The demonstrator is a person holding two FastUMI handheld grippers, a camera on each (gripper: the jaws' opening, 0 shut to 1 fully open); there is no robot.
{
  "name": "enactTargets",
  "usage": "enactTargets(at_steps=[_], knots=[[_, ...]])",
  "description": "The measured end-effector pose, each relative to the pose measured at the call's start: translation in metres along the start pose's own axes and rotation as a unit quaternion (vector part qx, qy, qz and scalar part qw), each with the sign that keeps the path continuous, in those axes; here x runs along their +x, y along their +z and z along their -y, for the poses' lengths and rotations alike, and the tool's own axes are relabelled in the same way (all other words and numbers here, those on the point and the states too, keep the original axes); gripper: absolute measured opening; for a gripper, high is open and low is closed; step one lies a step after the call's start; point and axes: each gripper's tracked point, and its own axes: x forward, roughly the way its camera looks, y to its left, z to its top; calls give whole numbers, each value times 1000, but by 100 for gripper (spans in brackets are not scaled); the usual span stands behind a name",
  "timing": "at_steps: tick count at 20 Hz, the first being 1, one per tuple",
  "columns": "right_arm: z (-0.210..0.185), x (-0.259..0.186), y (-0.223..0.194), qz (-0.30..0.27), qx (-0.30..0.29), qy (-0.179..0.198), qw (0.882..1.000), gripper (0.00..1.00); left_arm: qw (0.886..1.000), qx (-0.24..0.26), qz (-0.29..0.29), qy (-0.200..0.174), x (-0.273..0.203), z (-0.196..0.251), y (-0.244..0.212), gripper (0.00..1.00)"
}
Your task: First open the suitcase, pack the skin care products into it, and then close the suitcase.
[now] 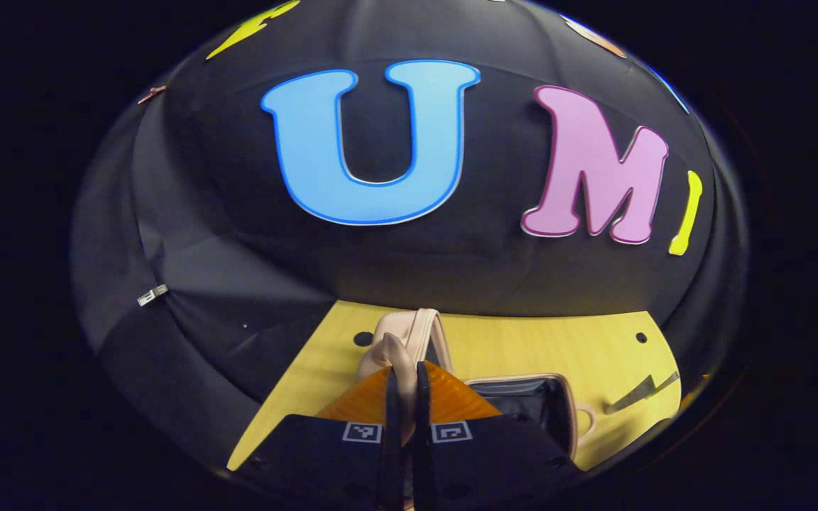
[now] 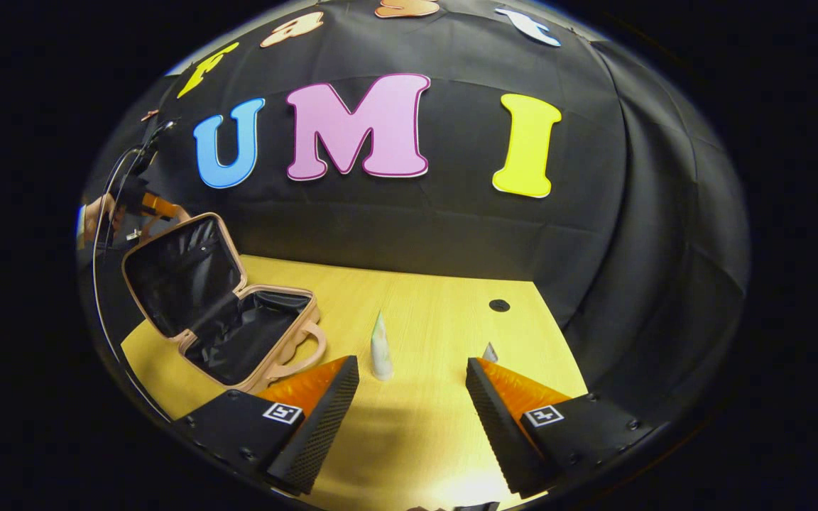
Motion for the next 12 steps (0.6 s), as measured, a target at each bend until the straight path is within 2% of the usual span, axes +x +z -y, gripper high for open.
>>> enactTargets(at_steps=[3, 4, 5, 6, 9, 12], knots=[[-7, 8, -13, -15, 15, -18, 1000, 96, 1000, -16, 0, 17, 34, -66, -20, 10], [-13, 11, -19, -22, 16, -16, 1000, 97, 999, -27, -2, 16, 47, -84, -30, 14], [-18, 13, -23, -23, 8, -14, 1000, 97, 999, -46, -3, 13, 61, -100, -40, 10], [-21, 15, -25, -24, -4, -14, 1000, 97, 998, -65, -10, 16, 76, -114, -55, 10], [-24, 15, -26, -20, -16, -19, 999, 97, 993, -106, -44, 31, 110, -143, -102, 10], [-20, 18, -29, -21, -8, -33, 999, 97, 990, -100, -93, 45, 134, -150, -140, 10]])
